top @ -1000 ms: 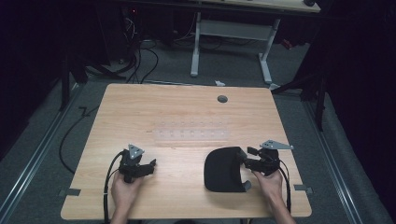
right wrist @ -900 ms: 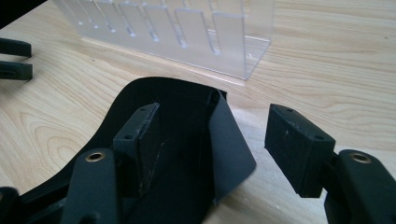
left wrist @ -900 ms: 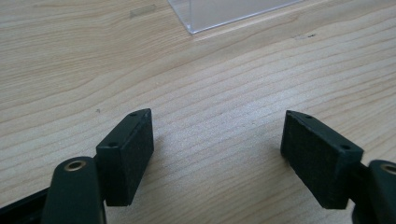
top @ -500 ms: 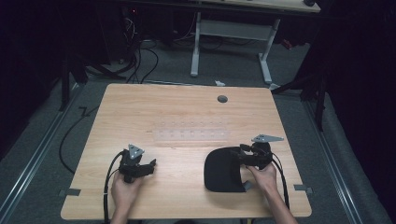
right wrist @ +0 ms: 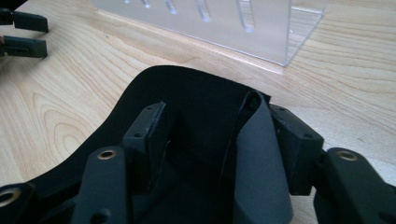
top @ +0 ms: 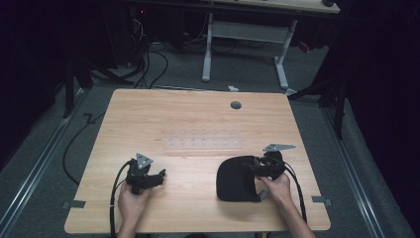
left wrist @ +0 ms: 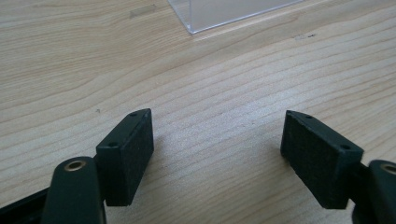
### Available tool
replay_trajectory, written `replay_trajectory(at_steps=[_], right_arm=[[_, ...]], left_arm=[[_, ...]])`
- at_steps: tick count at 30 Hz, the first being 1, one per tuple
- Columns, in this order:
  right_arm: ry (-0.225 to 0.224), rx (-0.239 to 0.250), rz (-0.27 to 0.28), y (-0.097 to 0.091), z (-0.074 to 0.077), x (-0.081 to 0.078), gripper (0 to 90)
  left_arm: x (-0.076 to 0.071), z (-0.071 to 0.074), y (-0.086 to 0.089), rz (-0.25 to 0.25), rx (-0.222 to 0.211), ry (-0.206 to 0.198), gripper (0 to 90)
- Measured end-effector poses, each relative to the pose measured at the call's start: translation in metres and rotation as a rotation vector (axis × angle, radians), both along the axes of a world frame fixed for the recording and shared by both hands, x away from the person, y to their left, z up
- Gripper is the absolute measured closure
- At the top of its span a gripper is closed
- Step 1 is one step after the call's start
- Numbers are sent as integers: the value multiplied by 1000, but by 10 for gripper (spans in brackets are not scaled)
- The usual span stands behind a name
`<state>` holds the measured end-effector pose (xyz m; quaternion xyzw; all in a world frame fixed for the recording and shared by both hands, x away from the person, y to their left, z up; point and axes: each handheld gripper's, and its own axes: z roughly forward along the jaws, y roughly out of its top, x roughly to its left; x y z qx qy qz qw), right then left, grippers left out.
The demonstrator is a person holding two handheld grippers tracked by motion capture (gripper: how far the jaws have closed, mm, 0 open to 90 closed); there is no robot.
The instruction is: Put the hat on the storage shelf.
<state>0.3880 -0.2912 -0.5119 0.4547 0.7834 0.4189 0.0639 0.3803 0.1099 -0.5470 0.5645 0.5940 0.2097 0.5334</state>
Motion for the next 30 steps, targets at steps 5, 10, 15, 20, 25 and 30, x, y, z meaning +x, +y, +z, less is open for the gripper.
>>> replay_trajectory(at_steps=[5, 10, 15, 20, 25, 30], right_arm=[[-1, 1, 12, -2, -1, 0, 492], [-6, 26, 14, -6, -3, -3, 530], [-1, 34, 13, -9, -4, -5, 565], [-4, 54, 26, -15, -4, -7, 635], [-3, 63, 44, -19, -3, -10, 690], [-9, 87, 55, -23, -2, -15, 756]], left_arm=[[0, 0, 0, 0, 0, 0, 261], [0, 0, 0, 0, 0, 0, 260], [0, 0, 0, 0, 0, 0, 261], [0, 0, 0, 0, 0, 0, 260], [0, 0, 0, -1, 2, 0, 260], [1, 0, 0, 0, 3, 0, 261]])
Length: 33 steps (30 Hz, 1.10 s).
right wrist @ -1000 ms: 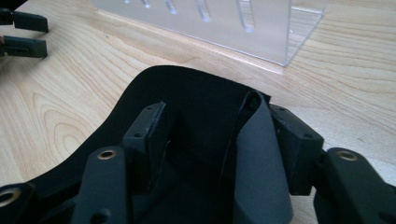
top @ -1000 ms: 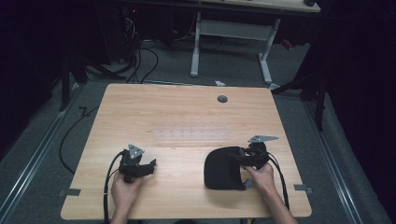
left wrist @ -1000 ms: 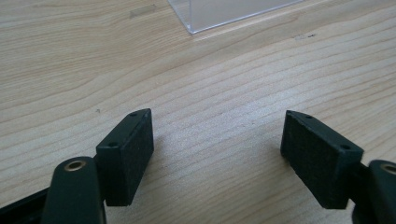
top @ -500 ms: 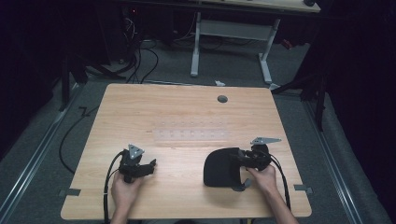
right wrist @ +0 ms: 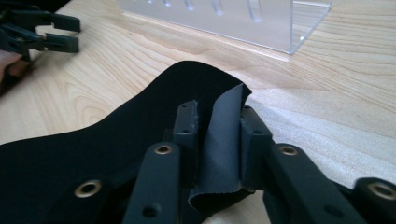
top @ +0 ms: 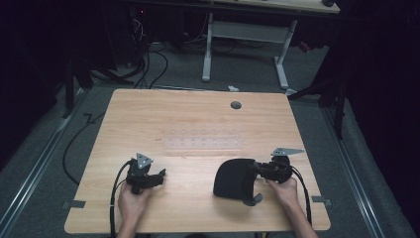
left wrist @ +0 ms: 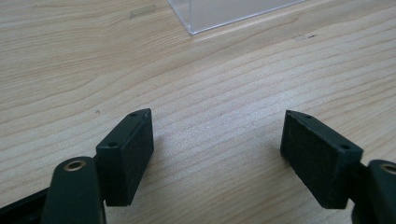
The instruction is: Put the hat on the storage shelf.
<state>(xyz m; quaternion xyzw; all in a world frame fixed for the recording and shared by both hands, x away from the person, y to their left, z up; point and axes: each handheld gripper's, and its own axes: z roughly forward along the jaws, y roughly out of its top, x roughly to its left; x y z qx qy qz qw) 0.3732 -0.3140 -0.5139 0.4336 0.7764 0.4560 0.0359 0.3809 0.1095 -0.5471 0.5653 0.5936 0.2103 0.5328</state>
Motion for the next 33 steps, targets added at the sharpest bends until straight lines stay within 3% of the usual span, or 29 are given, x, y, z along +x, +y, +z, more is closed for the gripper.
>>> replay_trajectory(at_steps=[15, 20, 33], right_arm=[[-24, 99, 57, -6, 8, -20, 853], [-10, 132, 37, -8, 12, -25, 857], [-33, 198, -25, -12, 25, -37, 860]], left_arm=[[-2, 0, -2, -16, -2, 2, 237], [-3, 0, -2, -20, -2, 0, 255], [-3, 0, -2, -20, -1, 1, 255]])
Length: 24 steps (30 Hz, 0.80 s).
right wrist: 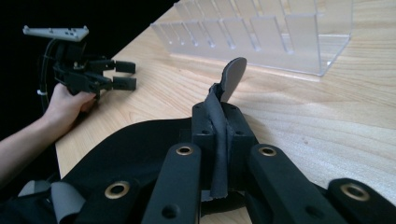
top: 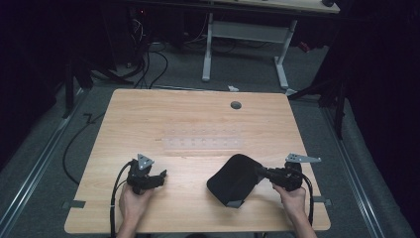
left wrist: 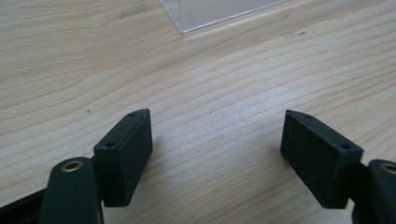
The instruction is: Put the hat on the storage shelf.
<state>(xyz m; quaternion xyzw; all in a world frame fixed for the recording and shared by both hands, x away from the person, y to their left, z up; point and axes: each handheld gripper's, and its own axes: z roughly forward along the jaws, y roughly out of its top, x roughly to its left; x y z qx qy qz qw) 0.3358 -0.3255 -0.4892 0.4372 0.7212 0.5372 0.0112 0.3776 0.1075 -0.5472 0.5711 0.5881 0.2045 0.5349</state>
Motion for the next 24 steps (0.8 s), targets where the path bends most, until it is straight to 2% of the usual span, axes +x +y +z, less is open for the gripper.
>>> replay_trajectory(at_steps=[3, 8, 14, 20, 24], right_arm=[[-9, 18, -18, -1, 1, -1, 860], [0, 57, -57, -2, 3, -6, 860], [3, 87, -75, 0, 4, -9, 860], [1, 130, -89, 2, 6, -11, 860], [-7, 144, -86, 4, 9, -11, 860]], left_arm=[[0, 0, 0, 0, 0, 0, 255], [-1, 0, 0, 1, 0, 0, 254], [-2, 0, -1, -10, 0, -1, 262], [-10, 3, -6, -68, -6, 6, 264], [-20, 8, -14, -117, -16, -16, 264]])
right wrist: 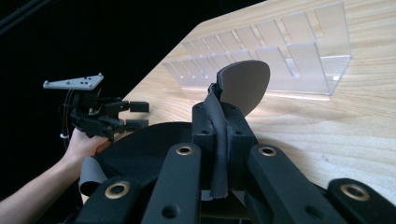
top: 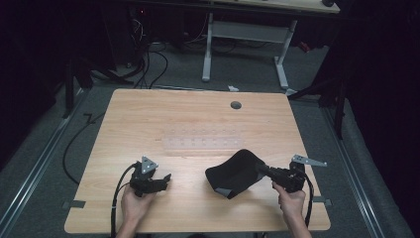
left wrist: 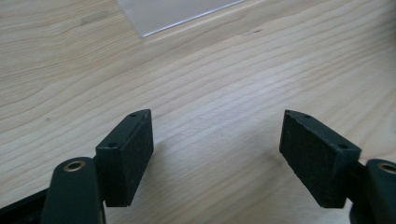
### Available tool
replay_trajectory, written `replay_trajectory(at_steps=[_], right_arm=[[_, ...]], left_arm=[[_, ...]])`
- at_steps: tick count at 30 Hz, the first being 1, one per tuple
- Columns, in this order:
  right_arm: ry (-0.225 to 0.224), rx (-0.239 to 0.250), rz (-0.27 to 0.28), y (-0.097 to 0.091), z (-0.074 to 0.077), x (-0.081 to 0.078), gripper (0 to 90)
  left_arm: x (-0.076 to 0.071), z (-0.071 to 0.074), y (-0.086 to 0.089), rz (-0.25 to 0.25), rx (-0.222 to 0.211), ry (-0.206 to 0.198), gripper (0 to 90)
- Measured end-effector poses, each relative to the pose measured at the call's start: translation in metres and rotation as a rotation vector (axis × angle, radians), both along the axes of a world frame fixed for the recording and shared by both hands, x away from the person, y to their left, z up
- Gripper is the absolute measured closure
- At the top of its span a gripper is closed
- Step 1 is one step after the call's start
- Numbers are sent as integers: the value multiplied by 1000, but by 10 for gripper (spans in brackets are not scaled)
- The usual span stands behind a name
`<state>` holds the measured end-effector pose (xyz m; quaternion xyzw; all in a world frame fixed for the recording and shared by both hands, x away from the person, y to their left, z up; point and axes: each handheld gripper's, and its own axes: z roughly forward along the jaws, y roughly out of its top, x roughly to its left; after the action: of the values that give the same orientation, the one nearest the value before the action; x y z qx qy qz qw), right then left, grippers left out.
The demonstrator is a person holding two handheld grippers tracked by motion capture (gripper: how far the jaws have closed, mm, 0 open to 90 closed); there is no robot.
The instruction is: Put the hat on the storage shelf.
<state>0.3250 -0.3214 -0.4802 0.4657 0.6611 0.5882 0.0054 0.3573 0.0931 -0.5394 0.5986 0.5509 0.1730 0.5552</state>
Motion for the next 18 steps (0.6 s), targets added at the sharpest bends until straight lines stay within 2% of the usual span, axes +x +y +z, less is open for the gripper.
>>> replay_trajectory(at_steps=[10, 18], right_arm=[[-2, 26, -8, 9, 8, 0, 860], [15, 59, -4, 21, 7, 4, 860]], left_arm=[[-29, 30, -25, -154, 12, -121, 267], [-40, 42, -44, -239, 9, -163, 265]])
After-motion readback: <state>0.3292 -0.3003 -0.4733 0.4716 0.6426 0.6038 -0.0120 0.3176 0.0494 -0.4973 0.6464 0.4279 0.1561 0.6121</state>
